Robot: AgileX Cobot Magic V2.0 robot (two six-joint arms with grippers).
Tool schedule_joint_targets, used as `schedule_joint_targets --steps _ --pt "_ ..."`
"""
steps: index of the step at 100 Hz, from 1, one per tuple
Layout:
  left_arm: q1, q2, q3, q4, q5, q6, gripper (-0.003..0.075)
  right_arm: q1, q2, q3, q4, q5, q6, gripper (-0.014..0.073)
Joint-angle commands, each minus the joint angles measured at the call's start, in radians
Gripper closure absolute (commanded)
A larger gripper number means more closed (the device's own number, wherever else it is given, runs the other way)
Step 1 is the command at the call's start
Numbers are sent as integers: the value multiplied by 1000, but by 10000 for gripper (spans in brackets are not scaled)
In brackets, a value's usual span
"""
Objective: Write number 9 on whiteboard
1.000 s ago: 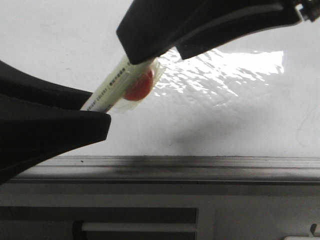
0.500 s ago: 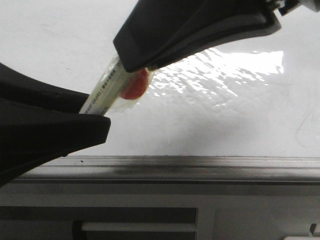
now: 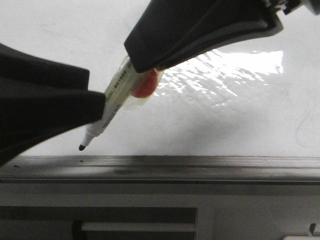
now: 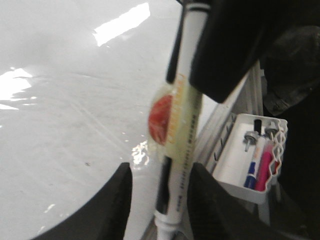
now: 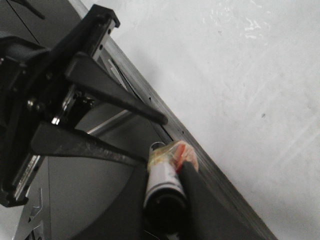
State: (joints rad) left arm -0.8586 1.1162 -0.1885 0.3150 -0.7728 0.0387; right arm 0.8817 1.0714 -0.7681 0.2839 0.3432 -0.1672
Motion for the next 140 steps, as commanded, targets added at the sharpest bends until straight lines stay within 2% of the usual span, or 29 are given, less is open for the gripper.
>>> schedule_joint_targets --steps 1,21,45,67,88,106,123,140 --pt "-7 -57 -20 -94 -89 -10 435 -7 -18 -33 -5 -65 -8 662" --pt "-7 -193 -20 -187 -48 -1 435 -19 -44 -33 -5 -62 0 662" --pt "-7 -290 -20 -322 -28 3 436 -132 -112 -33 -5 -79 4 662" --pt "-7 -285 -20 -327 -21 3 437 -253 -134 -75 -3 -23 15 662" --pt "-7 -285 -20 -327 -21 3 437 -315 -110 -147 -3 26 15 662" --pt "-7 -285 -20 -327 -20 3 437 -323 -11 -197 -6 34 15 662" --pt "-7 -285 -20 -327 -20 3 437 -282 109 -222 -4 62 15 662" --pt "-7 -285 -20 -327 -20 3 437 -274 96 -216 -9 145 21 652"
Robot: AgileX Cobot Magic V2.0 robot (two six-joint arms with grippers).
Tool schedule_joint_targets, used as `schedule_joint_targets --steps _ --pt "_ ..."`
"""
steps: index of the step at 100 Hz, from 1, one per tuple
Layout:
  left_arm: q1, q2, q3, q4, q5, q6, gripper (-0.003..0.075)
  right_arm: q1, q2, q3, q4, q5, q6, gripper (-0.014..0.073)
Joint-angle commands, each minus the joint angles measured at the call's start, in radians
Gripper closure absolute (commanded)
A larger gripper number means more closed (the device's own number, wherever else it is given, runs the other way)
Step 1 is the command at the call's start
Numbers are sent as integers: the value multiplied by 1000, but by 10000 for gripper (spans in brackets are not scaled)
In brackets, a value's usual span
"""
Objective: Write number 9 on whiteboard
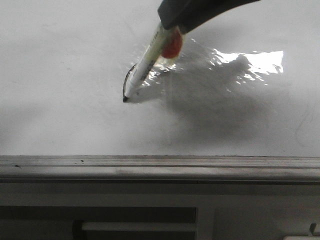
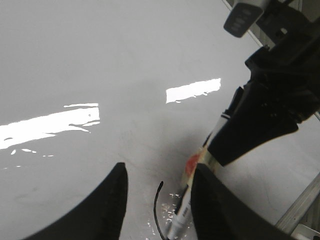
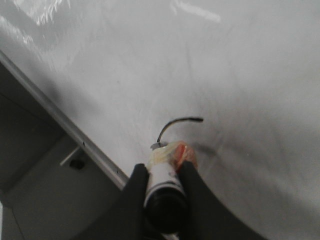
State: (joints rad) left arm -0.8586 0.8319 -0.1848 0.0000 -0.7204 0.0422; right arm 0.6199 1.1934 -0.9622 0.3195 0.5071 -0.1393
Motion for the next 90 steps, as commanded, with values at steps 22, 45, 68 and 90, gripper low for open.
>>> schedule_joint_targets --steps 22,45,68,90 --pt "-7 0 -24 -12 -72 0 437 -63 -83 -44 -53 -56 -7 652" --pt "-7 0 -24 -12 -71 0 437 -65 -63 -30 -63 -67 -4 652" --pt "-7 0 -24 -12 -52 0 437 -22 -74 128 -13 -44 18 652" --pt "-7 17 -24 55 -12 0 437 43 -145 108 7 -100 18 652"
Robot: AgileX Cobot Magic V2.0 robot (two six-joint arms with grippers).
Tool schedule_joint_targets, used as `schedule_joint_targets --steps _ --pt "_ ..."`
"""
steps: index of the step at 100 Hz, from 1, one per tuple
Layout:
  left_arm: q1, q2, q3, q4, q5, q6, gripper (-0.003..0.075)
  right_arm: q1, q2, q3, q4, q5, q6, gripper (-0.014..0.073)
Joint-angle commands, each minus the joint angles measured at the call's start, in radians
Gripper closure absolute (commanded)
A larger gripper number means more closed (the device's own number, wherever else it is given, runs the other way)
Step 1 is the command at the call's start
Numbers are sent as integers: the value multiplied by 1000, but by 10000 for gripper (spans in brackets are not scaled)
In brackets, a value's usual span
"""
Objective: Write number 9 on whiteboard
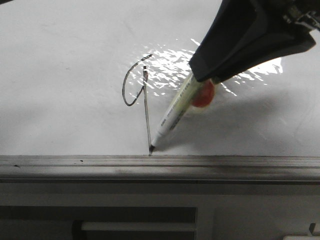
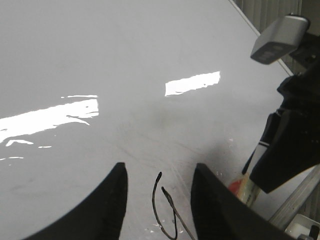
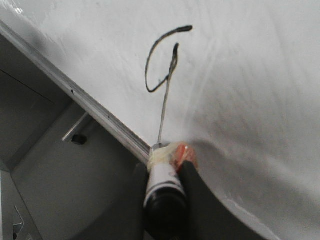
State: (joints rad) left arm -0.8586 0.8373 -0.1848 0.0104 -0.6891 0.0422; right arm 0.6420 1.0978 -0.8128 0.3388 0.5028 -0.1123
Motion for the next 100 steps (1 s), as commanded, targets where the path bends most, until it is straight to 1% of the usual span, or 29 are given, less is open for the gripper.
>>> schedule_joint_targets --steps 1,12,19,34,42,51,65,86,93,100 --pt "-7 17 -24 52 -41 0 437 23 -55 -42 -12 -96 -9 652" --pt "-7 73 -24 173 -25 -3 437 57 -69 -42 30 -98 -9 652" --pt "-13 124 -29 214 -28 -5 436 78 -67 -42 52 -87 -9 652" --pt "-19 233 -49 235 -37 -5 436 126 -59 -42 69 -114 -9 652" --pt "-19 283 -51 235 -65 -5 436 144 -49 -42 86 -125 -9 652" --pt "-22 328 -51 267 -113 -5 436 148 -37 -42 122 -123 -9 652" --pt "-22 373 -51 272 -185 -5 437 148 -22 -42 131 -119 -9 652" --pt "-22 401 -51 276 -222 -5 437 148 -17 -42 141 -97 -9 652" --pt "-22 401 -51 276 -220 -5 447 148 -17 -42 141 -97 -9 652" --pt "-22 401 -45 276 -223 -5 491 148 -15 -42 141 -97 -9 652"
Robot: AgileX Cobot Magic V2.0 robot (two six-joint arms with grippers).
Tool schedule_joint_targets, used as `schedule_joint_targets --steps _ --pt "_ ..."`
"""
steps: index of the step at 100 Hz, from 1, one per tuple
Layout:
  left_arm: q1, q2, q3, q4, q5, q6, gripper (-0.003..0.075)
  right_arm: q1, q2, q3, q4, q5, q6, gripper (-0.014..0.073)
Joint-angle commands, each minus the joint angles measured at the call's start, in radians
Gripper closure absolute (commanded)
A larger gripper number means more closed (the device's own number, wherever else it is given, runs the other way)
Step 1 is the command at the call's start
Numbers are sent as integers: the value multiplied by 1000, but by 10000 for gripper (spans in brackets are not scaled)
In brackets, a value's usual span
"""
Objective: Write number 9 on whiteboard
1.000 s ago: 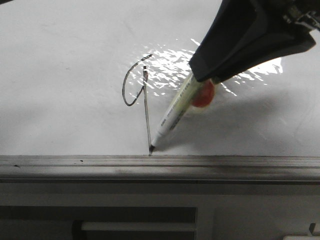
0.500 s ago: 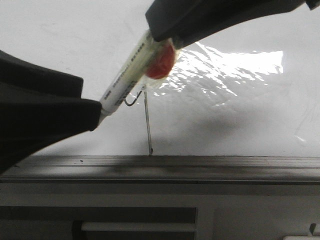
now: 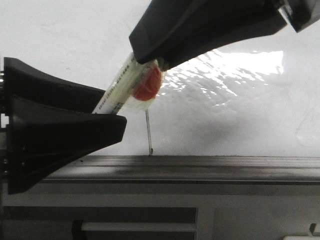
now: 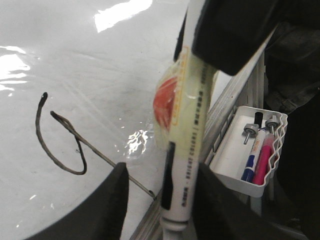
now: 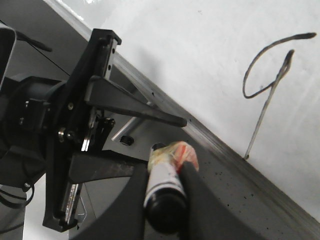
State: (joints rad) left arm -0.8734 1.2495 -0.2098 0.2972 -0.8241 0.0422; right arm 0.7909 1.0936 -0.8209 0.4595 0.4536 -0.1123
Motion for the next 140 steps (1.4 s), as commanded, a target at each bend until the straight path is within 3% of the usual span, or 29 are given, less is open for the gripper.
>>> schedule_joint_targets --steps 1,24,37,57,67,79,86,109,118,131,140 --pt "-7 -11 -18 -11 -88 -5 503 -1 -9 -33 21 -48 -9 652" --pt "-7 -11 21 -11 -106 -5 738 -1 24 -33 21 -41 -9 652" --pt "-7 -11 58 -11 -154 -5 741 -1 35 -33 21 -36 -9 653" --pt "-7 -11 113 -20 -330 -9 741 -1 35 -33 21 -51 -25 636" --pt "-7 -11 116 -85 -320 -11 741 -1 35 -33 21 -62 -51 479" --pt "-7 -11 117 -150 -321 -42 741 -1 35 -33 21 -78 -51 167" --pt "-7 -11 117 -192 -321 -42 741 -1 35 -33 21 -108 -51 88" --pt "-7 -11 117 -446 -309 -152 741 -1 35 -33 21 -145 -51 141" --pt "-7 -11 113 -453 -288 -182 741 -1 35 -33 21 -149 -51 145" --pt "-7 -11 97 -453 -224 -419 741 -1 35 -33 21 -154 -51 145" --pt "-7 -11 79 -492 -170 -454 741 -1 35 -33 21 -149 -51 145"
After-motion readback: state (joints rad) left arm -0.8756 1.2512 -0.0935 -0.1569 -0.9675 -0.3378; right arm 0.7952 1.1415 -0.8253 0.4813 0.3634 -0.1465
